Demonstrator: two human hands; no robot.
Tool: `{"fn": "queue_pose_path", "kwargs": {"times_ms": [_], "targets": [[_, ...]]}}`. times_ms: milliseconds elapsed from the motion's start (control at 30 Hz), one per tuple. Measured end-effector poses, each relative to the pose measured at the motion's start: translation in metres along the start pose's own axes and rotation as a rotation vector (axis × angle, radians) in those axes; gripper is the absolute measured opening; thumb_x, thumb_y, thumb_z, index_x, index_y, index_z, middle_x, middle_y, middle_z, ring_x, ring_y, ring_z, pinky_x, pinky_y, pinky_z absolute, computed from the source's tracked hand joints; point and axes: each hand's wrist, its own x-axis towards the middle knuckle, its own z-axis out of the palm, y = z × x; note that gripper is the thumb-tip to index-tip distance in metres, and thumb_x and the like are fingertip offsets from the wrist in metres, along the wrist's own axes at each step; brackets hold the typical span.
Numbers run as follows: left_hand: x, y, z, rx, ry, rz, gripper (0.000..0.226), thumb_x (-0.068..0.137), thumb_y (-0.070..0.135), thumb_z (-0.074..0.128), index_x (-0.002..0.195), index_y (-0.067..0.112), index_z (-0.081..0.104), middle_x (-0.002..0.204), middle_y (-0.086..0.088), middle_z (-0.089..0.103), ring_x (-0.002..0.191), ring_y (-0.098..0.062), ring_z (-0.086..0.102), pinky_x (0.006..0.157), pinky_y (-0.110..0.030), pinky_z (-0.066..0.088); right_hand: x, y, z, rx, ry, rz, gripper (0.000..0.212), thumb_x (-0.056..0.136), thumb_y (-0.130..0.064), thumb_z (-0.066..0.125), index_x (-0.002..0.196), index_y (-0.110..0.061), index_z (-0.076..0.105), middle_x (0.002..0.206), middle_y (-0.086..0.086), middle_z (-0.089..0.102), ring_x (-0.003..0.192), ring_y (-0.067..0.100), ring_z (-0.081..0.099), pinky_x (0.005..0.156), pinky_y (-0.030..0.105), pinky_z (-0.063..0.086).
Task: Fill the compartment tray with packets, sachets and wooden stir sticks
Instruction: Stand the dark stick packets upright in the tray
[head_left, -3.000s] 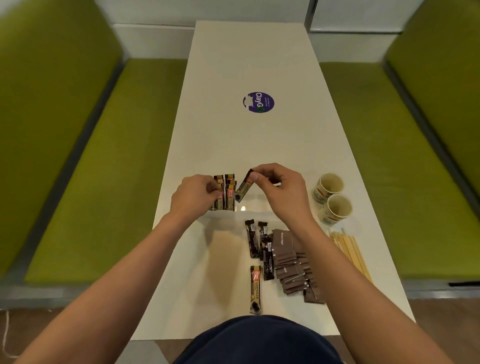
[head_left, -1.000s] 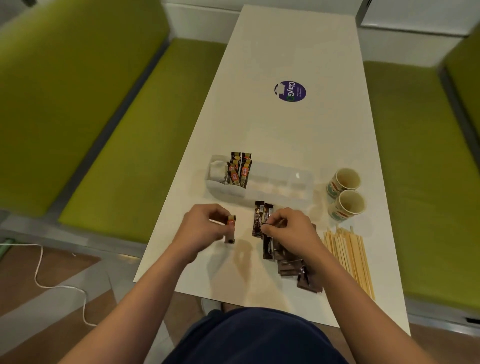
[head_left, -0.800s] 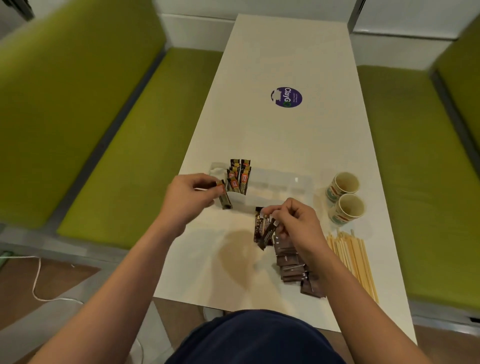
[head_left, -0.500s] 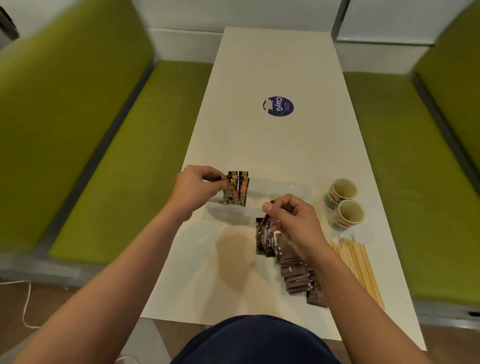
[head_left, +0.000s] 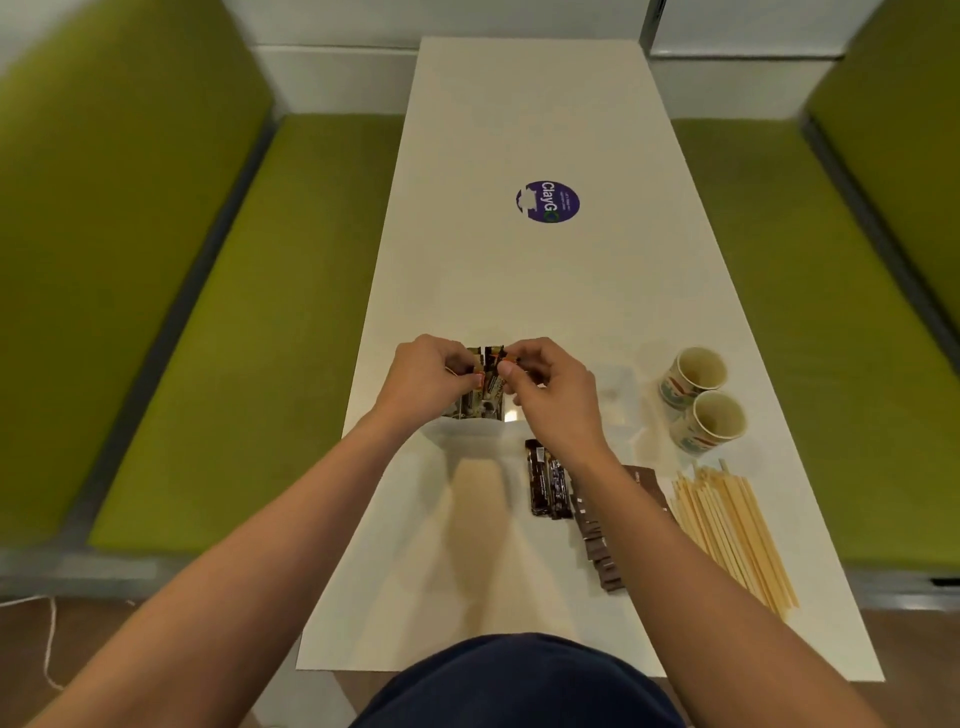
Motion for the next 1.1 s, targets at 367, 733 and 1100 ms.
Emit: {"fn": "queue_pose_path", "kwargs": {"times_ms": [367,733,1100], "targets": [[-0.003,-0.011,0.0,0.093,0.062,0.048,0.017,0.082,0.018,0.081,0.085,0.026,0.066,0.078,0.006,0.067,0.071,-0.009,0.065,0.059,-0.016,0.047,0.012,0.022,0.011,-0.338,-0.026,-0.04,0.009,0.093,-0.03,0.072,0.096,-0.024,0.077,0.093,-0.011,0.071,0.089,0.005,0.064,0.078,0.026,0.049],[-0.016,-0.022,0.006,0.214,0.013,0.117,0.01,0.084,0.02,0.074,0.089,0.029,0.075,0.106,0.004,0.058,0.106,-0.019,0.054,0.086,-0.039,0.05,0.005,0.026,0.013,-0.377,0.001,-0.147,0.021,0.094,-0.029,0.072,0.113,-0.02,0.074,0.105,-0.006,0.063,0.077,0.003,0.065,0.076,0.015,0.049],[-0.045,-0.01,0.006,0.159,0.176,0.183,0.03,0.077,-0.006,0.058,0.085,0.023,0.056,0.113,0.002,0.051,0.107,-0.019,0.042,0.077,-0.024,0.036,-0.024,0.017,-0.03,-0.362,0.083,-0.171,0.022,0.095,-0.027,0.073,0.115,-0.022,0.072,0.099,-0.01,0.065,0.089,-0.001,0.061,0.074,0.006,0.046]]}}
